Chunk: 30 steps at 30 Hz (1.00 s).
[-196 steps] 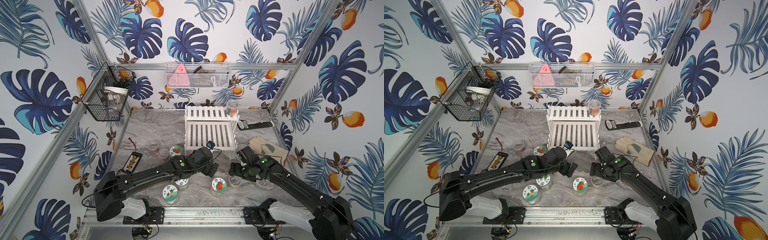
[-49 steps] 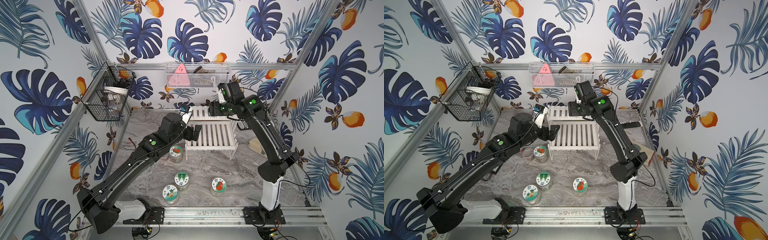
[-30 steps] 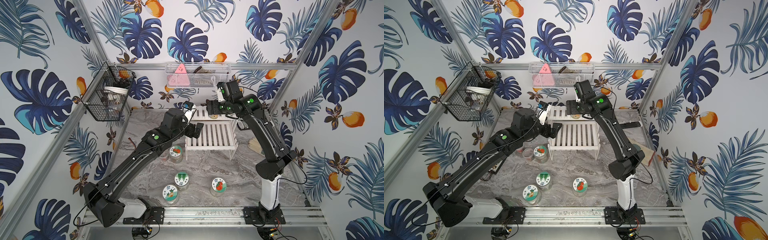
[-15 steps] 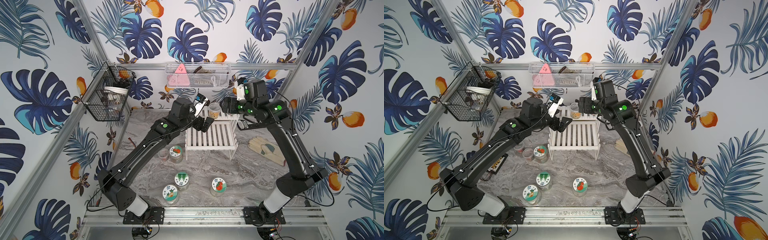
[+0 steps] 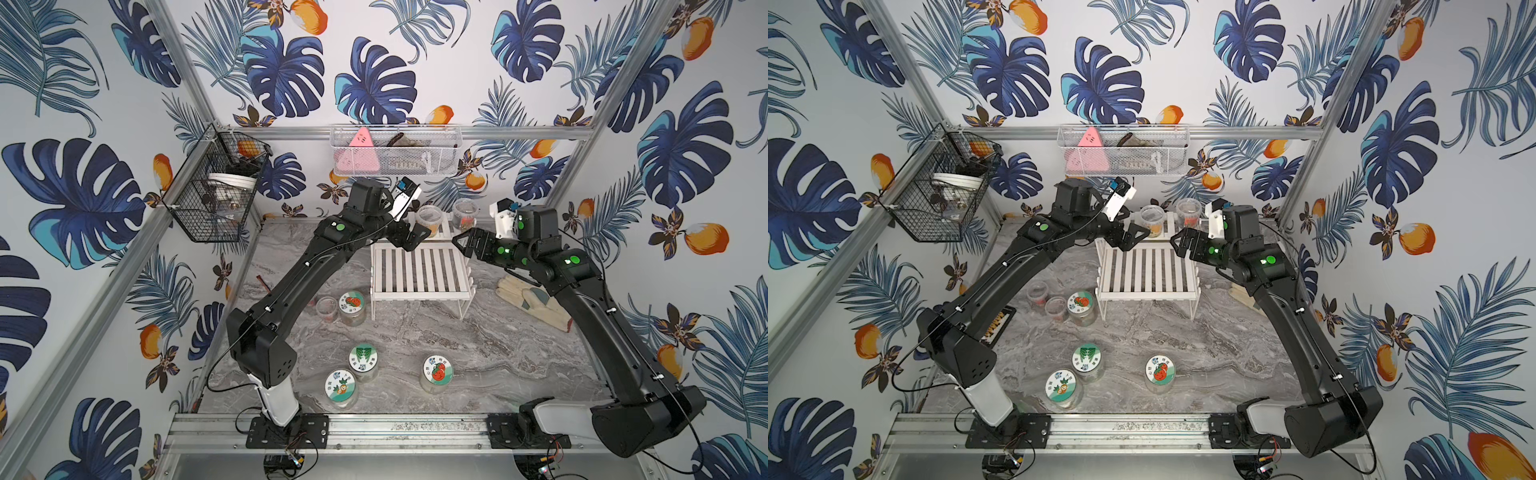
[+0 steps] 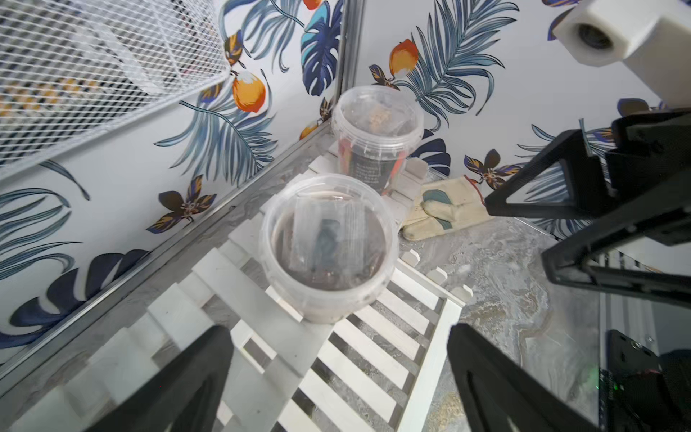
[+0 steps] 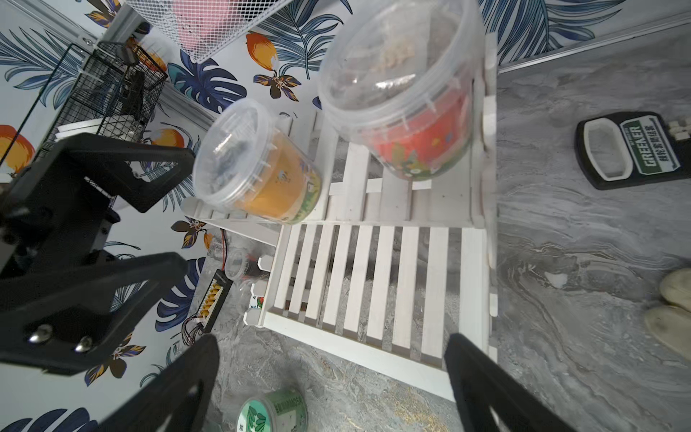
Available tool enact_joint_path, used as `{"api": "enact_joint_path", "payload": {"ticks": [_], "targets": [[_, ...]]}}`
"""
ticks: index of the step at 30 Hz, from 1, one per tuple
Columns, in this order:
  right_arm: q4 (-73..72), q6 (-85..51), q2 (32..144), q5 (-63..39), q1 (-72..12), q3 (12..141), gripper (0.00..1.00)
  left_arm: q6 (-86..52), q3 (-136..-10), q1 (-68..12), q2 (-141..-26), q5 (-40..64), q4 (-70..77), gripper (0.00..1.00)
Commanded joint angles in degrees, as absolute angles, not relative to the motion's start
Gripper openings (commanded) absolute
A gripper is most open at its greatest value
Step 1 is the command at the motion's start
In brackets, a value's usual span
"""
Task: Place the seed container on the shelf
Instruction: Place the seed jar on the shelf.
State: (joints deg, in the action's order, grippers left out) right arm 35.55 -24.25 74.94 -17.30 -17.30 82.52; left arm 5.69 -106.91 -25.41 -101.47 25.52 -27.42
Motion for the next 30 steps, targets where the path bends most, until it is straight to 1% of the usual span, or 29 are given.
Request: {"api": "enact_joint_path", "payload": {"ticks": [1,6,10,13,22,30], "targets": [[28.3,-26.6,74.1,-22.0,-16.9,80.1,0.98,4.8,-106.6,-23.9,-102.5,30.8,-22.0,0.98],[28.2,-26.8,75.0,-24.2,-16.8,77.9,0.96,4.8,-105.2,-23.8,-104.0,31.3,-17.9,0.99],[28.2,-27.2,75.2,-23.8,-16.7,76.7,0.96,4.0,-105.6,-23.8,-105.2,33.5,-16.8,0.99],[27.9,-27.4,74.9,-23.7,-16.6,75.9,0.96,3.0,-105.6,-23.8,-105.9,32.9,-15.7,0.99],[28.6,-28.0,74.9,-24.4,-16.6,74.2,0.96,1.6,-108.4,-24.4,-108.2,32.7,-15.8,0.99],[29.9,-27.1,74.3,-23.0,-16.6,73.9,0.96,4.0,-110.9,-25.8,-109.6,29.8,-18.8,0.94]]}}
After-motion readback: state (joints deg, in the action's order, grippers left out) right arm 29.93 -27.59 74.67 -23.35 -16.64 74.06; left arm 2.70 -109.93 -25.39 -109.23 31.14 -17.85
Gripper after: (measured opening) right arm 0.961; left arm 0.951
